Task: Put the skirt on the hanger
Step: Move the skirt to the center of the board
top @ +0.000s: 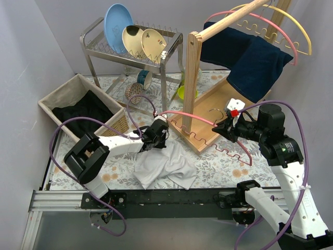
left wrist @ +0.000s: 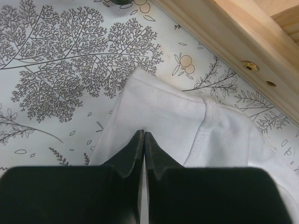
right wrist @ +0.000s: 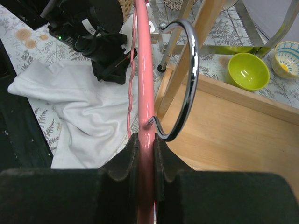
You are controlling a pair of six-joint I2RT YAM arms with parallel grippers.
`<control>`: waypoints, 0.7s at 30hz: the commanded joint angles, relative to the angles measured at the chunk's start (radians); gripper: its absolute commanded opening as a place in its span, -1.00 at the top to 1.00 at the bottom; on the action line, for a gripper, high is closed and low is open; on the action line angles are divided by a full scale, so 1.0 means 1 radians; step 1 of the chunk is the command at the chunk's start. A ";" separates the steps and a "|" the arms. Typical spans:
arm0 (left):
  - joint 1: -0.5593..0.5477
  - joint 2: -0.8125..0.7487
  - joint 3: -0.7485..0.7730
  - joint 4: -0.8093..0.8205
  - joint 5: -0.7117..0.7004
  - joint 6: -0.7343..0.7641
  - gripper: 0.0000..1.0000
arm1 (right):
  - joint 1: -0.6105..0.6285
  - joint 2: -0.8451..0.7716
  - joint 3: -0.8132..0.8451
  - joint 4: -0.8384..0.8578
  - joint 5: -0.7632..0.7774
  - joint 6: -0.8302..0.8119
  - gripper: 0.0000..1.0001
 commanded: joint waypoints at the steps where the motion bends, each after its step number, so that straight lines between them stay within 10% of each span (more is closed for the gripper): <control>1: -0.005 -0.109 -0.036 0.044 -0.031 0.006 1.00 | -0.006 -0.013 0.001 0.044 -0.027 0.010 0.97; 3: -0.005 -0.133 -0.048 0.039 -0.081 -0.020 0.33 | -0.006 -0.013 0.001 0.044 -0.028 0.010 0.97; 6: -0.005 -0.127 -0.053 0.035 -0.141 -0.046 0.11 | -0.009 -0.013 0.001 0.046 -0.030 0.010 0.97; 15: -0.003 0.040 0.011 0.010 -0.078 -0.044 0.20 | -0.008 -0.018 -0.006 0.043 -0.028 0.009 0.97; 21: -0.005 0.034 0.027 -0.007 -0.085 -0.037 0.87 | -0.009 -0.018 -0.011 0.041 -0.028 0.006 0.97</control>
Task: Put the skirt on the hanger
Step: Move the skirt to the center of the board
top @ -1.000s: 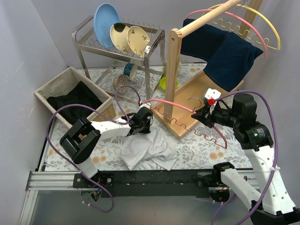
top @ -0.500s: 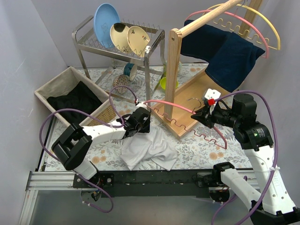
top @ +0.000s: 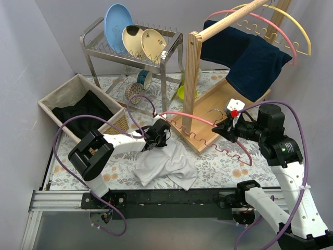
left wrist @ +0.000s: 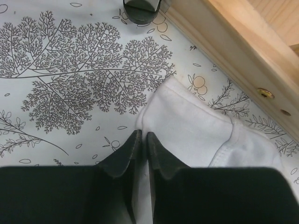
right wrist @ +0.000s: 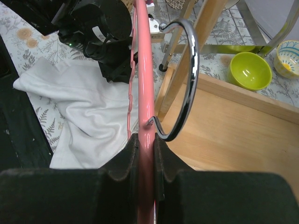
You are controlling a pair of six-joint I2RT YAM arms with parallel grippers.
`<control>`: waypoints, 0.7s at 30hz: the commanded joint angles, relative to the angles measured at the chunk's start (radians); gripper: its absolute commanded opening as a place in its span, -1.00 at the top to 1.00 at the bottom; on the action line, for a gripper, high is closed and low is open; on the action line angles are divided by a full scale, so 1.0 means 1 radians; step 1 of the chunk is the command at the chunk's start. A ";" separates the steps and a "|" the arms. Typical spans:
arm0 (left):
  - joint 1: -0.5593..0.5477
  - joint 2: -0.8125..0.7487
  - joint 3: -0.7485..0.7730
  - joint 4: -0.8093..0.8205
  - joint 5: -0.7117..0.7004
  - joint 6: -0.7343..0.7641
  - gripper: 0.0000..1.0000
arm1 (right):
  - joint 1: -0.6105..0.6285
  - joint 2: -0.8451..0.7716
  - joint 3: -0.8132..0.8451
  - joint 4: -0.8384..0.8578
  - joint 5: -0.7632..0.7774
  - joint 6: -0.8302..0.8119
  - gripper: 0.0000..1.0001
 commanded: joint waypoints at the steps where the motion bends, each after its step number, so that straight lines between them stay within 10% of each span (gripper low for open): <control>1: -0.003 -0.027 0.008 -0.032 -0.004 0.010 0.87 | -0.008 -0.018 -0.007 0.041 -0.021 0.006 0.97; 21: -0.061 -0.486 -0.136 -0.101 0.453 0.092 1.00 | -0.008 0.018 -0.021 0.040 -0.012 -0.011 0.97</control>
